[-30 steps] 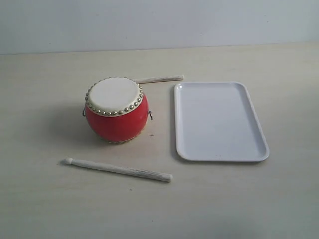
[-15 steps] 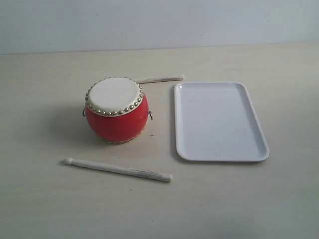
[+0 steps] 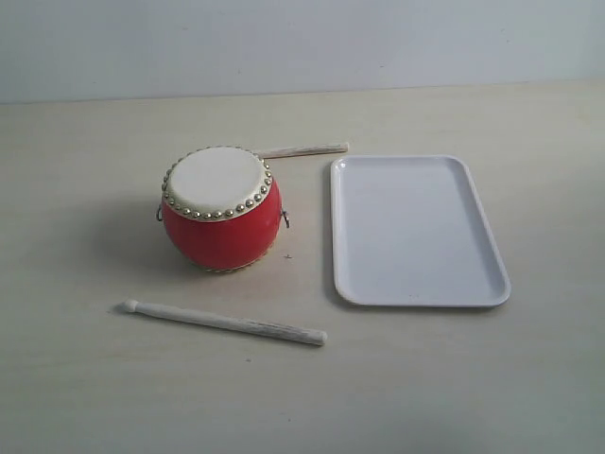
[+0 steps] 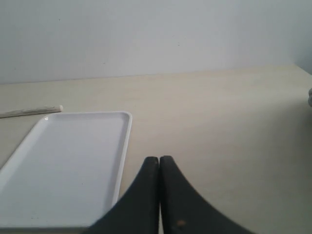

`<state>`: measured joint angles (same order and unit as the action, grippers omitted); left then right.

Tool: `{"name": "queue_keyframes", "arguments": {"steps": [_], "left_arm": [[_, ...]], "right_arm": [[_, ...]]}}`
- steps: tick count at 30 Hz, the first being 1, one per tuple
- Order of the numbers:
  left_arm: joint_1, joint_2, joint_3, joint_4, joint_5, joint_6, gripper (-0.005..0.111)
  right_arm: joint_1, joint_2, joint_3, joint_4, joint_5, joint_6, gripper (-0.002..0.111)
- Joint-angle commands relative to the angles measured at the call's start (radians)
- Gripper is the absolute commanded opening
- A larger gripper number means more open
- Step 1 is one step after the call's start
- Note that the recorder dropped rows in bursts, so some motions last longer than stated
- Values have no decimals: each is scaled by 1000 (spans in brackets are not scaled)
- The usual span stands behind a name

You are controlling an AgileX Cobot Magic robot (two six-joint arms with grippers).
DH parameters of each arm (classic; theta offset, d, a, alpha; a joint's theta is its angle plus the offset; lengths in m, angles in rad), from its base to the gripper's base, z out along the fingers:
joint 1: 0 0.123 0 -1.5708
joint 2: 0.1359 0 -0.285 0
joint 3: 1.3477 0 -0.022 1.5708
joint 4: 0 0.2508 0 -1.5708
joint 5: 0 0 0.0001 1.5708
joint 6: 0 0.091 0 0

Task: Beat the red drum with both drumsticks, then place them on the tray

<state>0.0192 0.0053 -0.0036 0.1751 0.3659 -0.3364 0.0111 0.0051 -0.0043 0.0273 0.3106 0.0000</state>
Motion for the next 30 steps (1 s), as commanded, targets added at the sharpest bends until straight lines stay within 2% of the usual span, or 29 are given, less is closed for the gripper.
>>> {"name": "queue_keyframes", "arguments": {"steps": [1, 8, 14, 16, 19, 23, 26, 30], "left_arm": [[1, -5, 4, 1, -7, -5, 0], [1, -5, 4, 1, -7, -5, 0], [1, -5, 4, 1, -7, -5, 0], [1, -5, 4, 1, -7, -5, 0], [1, -5, 4, 1, -7, -5, 0], [1, -5, 4, 1, -7, -5, 0], [1, -5, 4, 1, -7, -5, 0], [1, -5, 4, 1, -7, -5, 0]], "right_arm": [[-6, -5, 4, -9, -100, 0, 0], [-6, -5, 4, 9, -184, 0, 0], [-6, -5, 4, 196, -297, 6, 0], [-6, -5, 4, 245, -354, 19, 0], [-6, -5, 4, 311, -533, 60, 0], [-6, -5, 3, 306, -699, 197, 0], [-6, 39, -81, 249, -735, 256, 0], [-6, 276, -279, 170, -753, 272, 0]]}}
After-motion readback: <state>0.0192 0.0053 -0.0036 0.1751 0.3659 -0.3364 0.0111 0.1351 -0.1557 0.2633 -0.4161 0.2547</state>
